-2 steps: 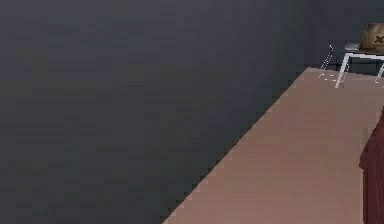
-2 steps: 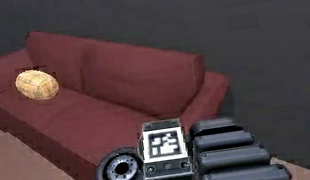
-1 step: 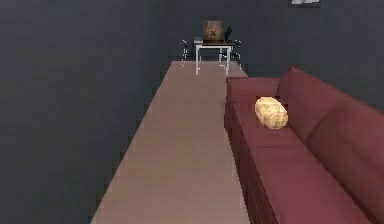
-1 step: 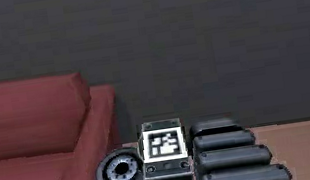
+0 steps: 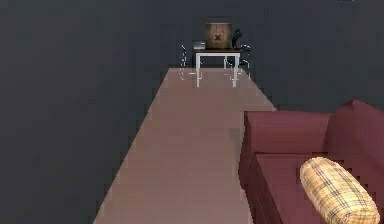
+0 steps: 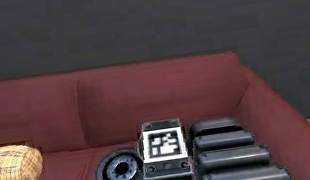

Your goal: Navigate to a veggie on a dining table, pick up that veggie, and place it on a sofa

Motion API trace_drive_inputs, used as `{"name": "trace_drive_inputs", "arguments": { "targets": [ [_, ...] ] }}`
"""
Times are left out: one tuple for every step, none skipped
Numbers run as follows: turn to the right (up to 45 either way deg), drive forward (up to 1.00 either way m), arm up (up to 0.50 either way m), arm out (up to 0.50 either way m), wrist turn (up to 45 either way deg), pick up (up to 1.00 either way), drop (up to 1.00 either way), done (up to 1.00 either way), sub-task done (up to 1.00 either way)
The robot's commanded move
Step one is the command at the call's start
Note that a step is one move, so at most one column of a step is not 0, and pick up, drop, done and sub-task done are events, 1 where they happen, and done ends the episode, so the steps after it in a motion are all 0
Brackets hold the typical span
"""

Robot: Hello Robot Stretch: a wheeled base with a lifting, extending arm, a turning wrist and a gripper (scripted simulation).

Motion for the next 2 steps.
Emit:
{"name": "trace_drive_inputs", "arguments": {
  "targets": [
    [0.0,0.35,0.0,0.0,0.0,0.0,0.0,0.0,0.0],
    [-3.0,0.0,0.0,0.0,0.0,0.0,0.0,0.0,0.0]
  ]
}}
